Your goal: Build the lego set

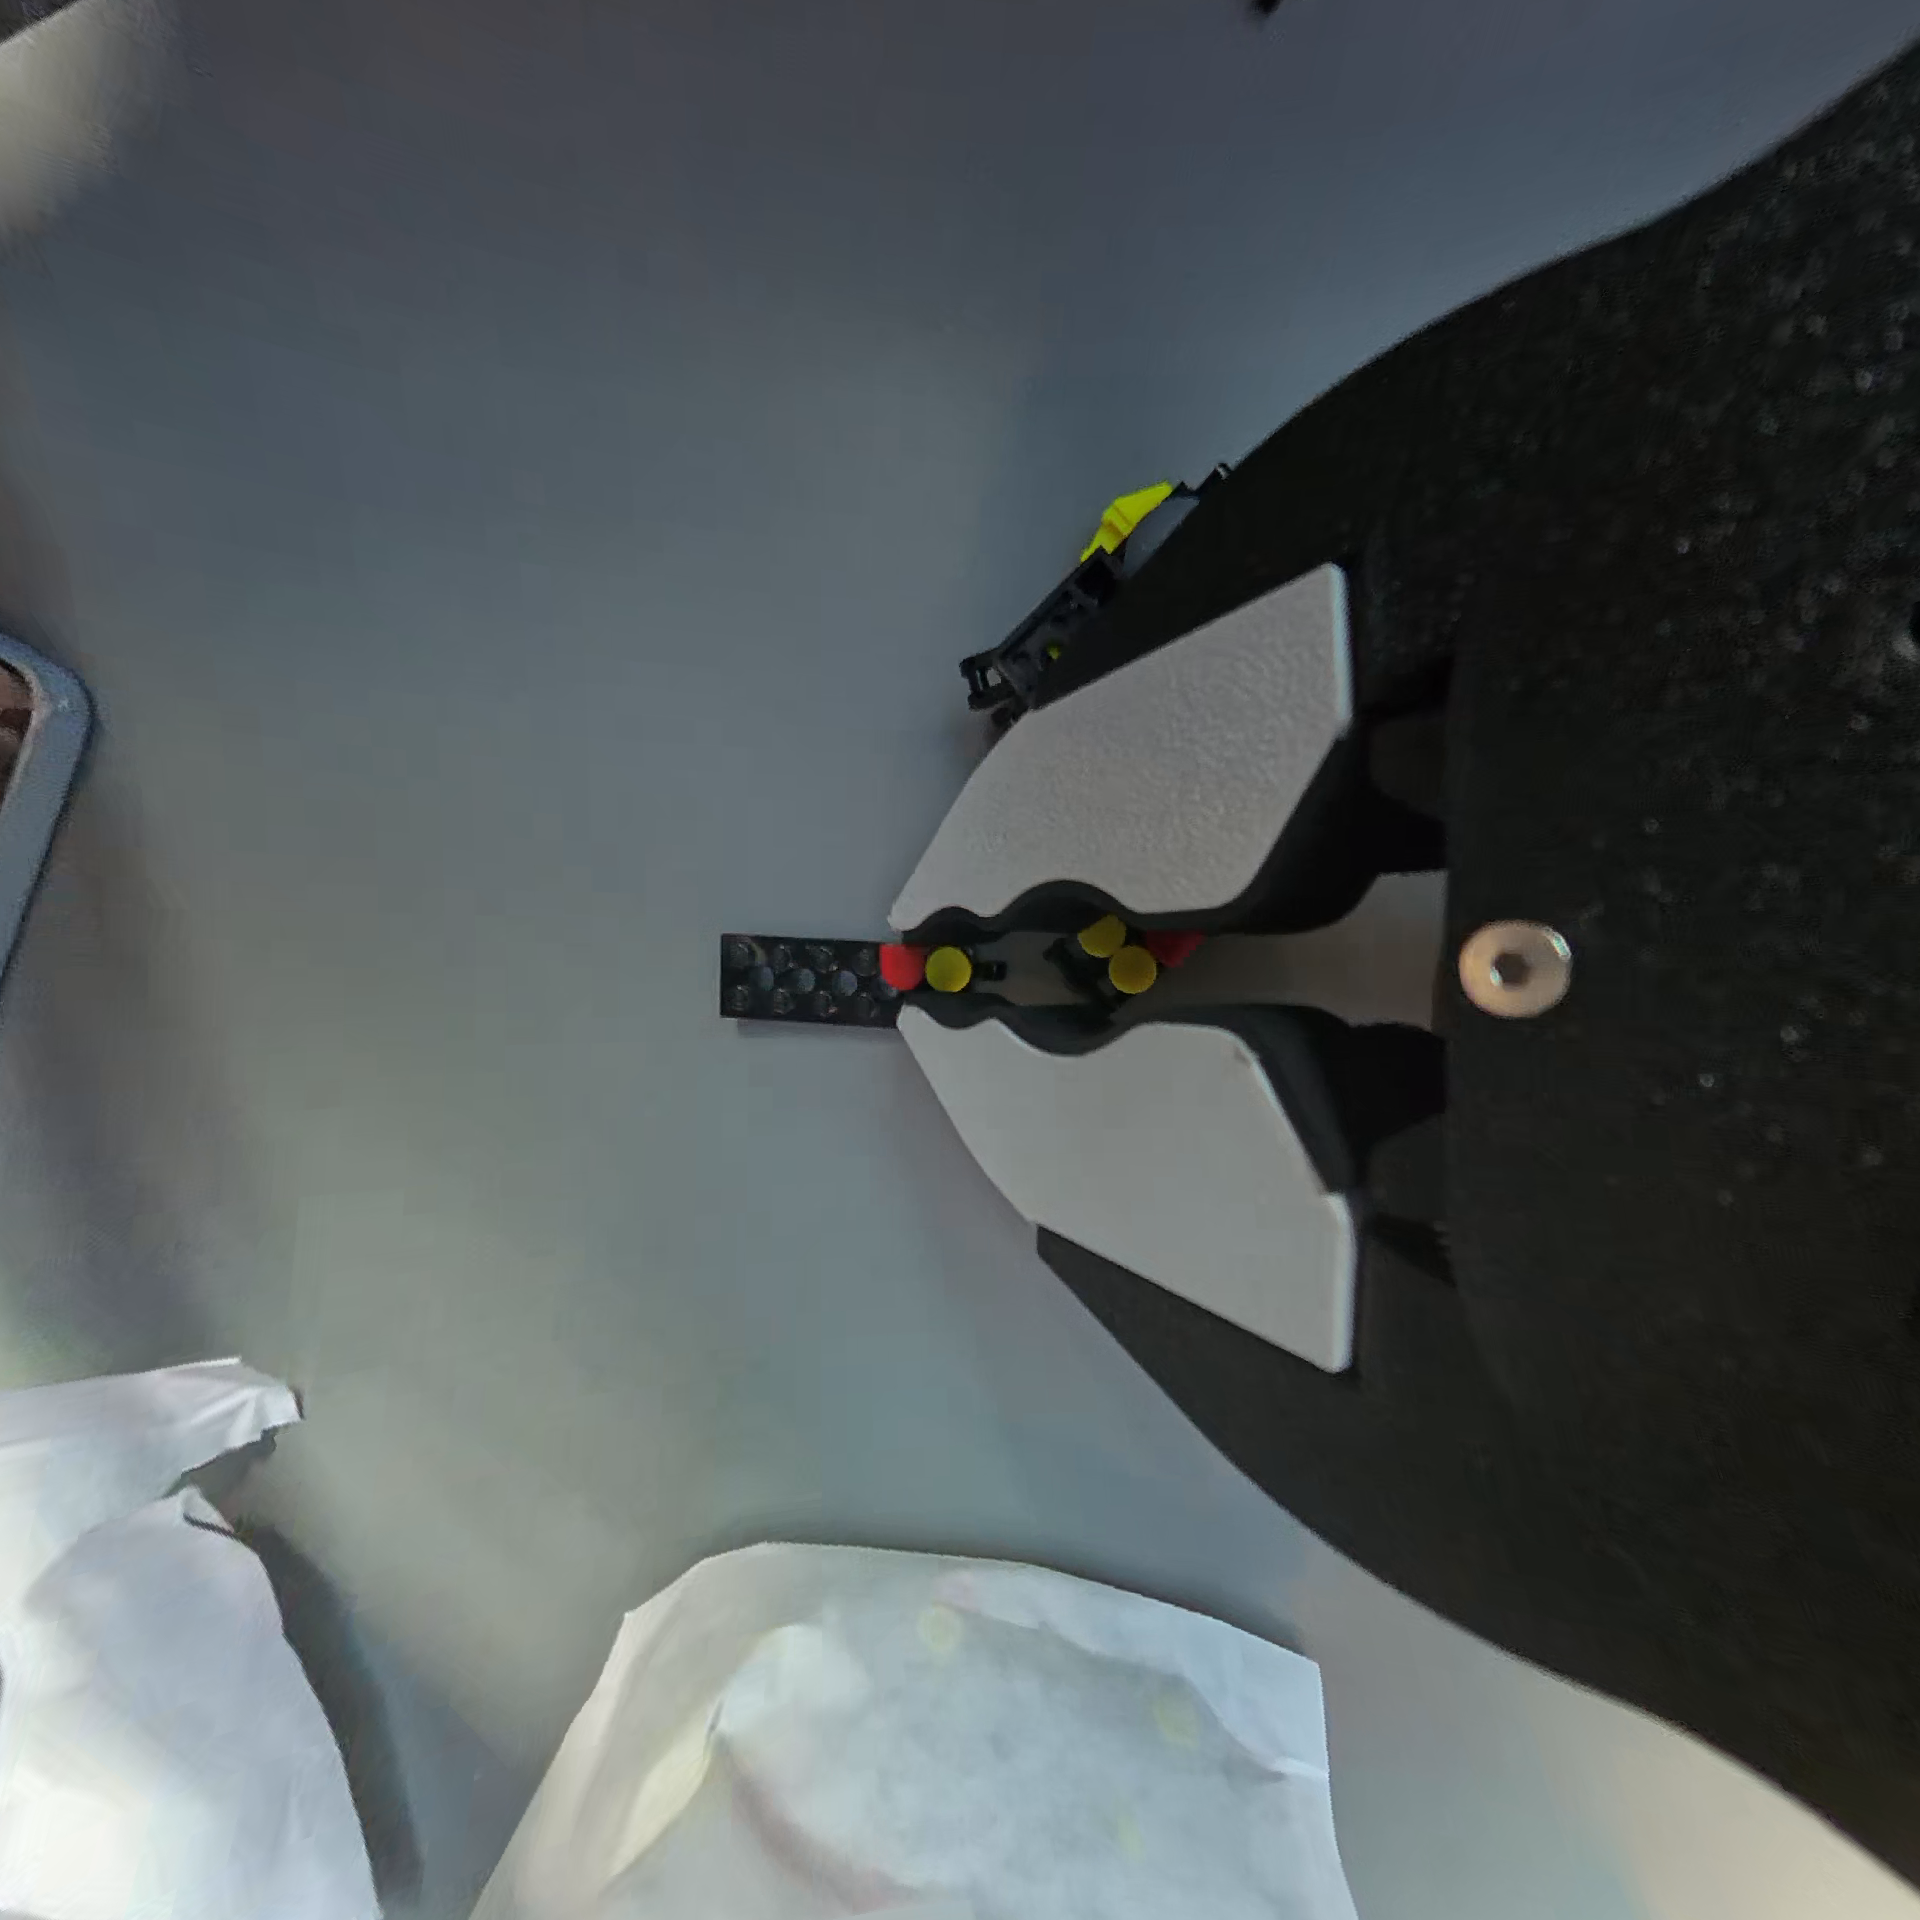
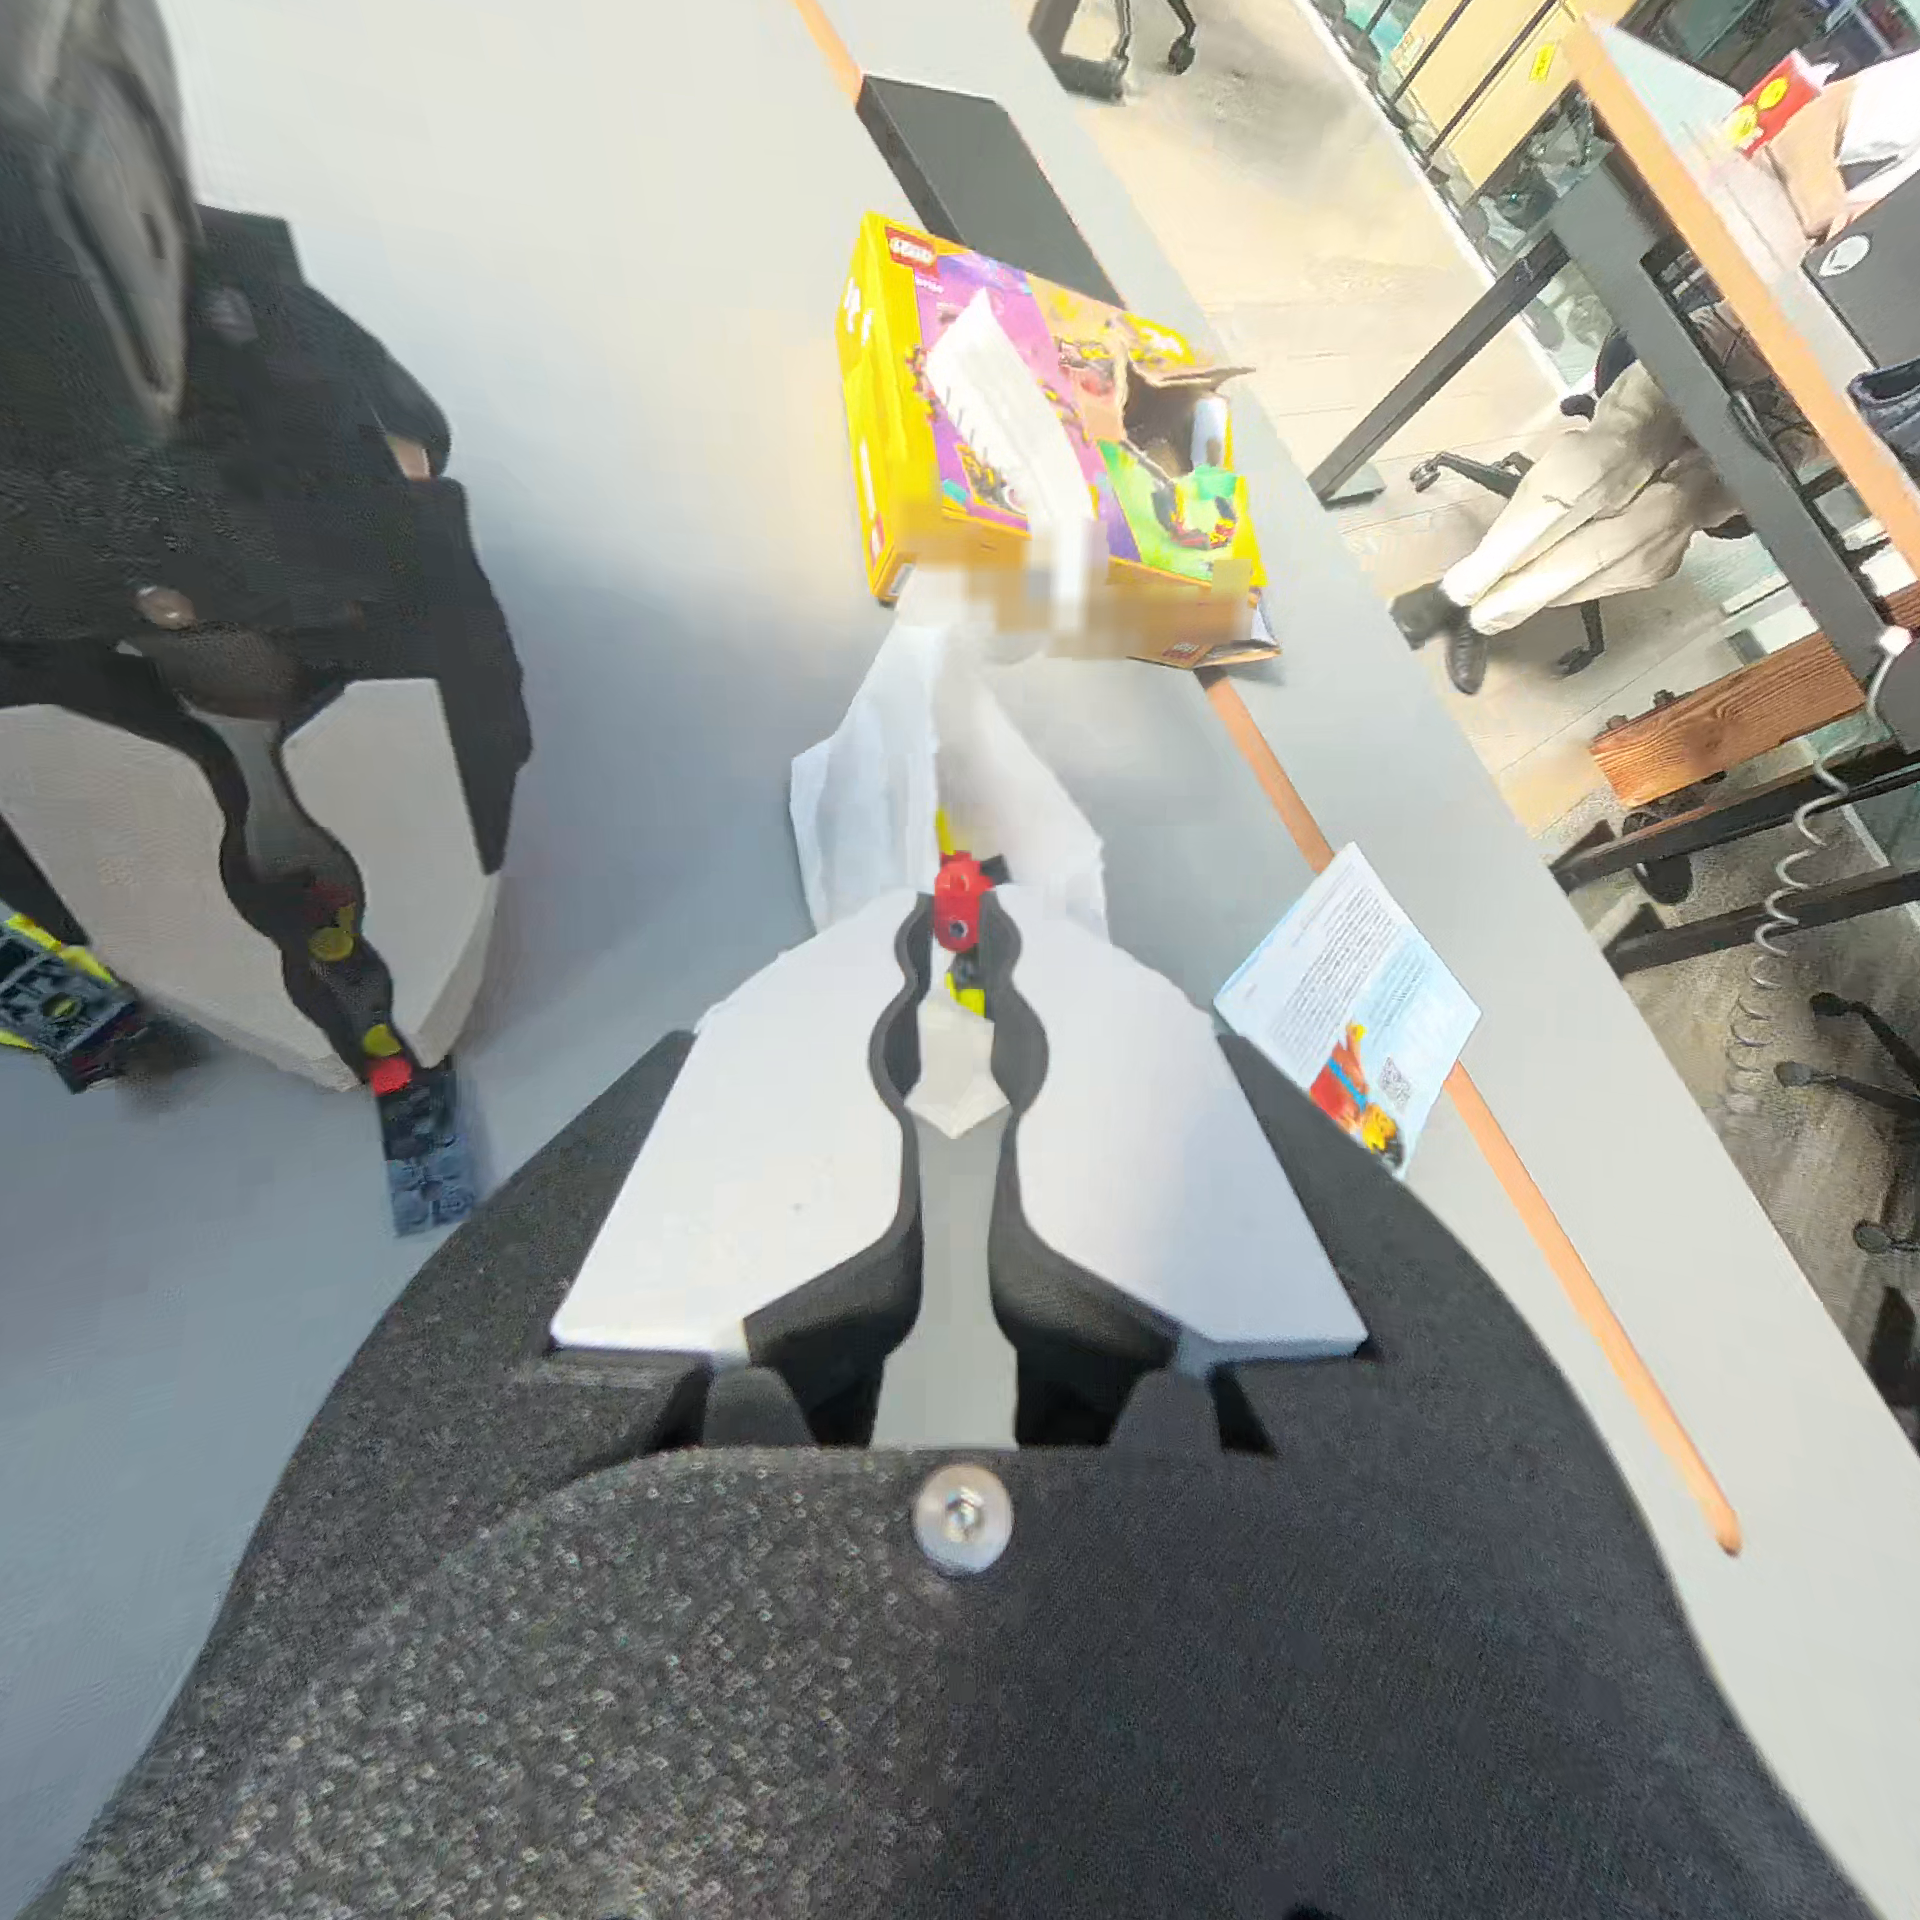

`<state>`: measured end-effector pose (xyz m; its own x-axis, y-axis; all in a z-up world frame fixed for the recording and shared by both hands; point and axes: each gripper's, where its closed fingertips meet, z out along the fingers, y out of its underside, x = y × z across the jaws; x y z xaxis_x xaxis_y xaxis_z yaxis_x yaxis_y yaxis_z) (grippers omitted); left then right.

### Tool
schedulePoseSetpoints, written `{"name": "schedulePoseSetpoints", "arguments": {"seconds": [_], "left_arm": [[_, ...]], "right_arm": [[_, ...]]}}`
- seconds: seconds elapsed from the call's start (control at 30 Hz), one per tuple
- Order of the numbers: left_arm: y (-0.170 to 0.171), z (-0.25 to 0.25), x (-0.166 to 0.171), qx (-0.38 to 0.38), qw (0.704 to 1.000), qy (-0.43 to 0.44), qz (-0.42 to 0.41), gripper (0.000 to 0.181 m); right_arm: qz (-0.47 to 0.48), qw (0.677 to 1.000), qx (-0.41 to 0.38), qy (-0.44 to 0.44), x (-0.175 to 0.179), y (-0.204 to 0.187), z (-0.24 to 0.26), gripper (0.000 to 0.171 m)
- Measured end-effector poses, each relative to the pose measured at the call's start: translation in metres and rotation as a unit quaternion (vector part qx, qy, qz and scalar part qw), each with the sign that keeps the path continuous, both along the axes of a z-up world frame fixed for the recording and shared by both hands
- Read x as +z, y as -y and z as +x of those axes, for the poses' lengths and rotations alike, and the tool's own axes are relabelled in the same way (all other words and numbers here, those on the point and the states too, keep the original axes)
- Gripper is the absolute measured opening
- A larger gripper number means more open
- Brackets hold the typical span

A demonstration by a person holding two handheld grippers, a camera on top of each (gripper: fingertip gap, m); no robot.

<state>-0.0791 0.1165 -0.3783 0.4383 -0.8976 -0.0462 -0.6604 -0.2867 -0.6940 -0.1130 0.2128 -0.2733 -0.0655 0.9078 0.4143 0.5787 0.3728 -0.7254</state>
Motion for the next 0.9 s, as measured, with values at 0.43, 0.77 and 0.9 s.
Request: {"name": "schedulePoseSetpoints", "arguments": {"seconds": [0.43,0.77,0.9], "left_arm": [[-0.009,-0.025,0.028,0.043,0.996,0.067,0.03,0.009],[-0.092,-0.061,0.129,0.14,0.963,0.115,0.201,0.002],[-0.062,-0.053,0.115,0.087,0.975,0.113,0.169,0.0]], "right_arm": [[-0.12,0.989,0.041,0.074,-0.026,-0.014,-0.008,0.027],[-0.097,0.992,0.048,0.071,-0.011,-0.016,-0.016,0.029],[-0.096,0.994,0.042,0.027,0.004,0.004,0.009,0.023]]}}
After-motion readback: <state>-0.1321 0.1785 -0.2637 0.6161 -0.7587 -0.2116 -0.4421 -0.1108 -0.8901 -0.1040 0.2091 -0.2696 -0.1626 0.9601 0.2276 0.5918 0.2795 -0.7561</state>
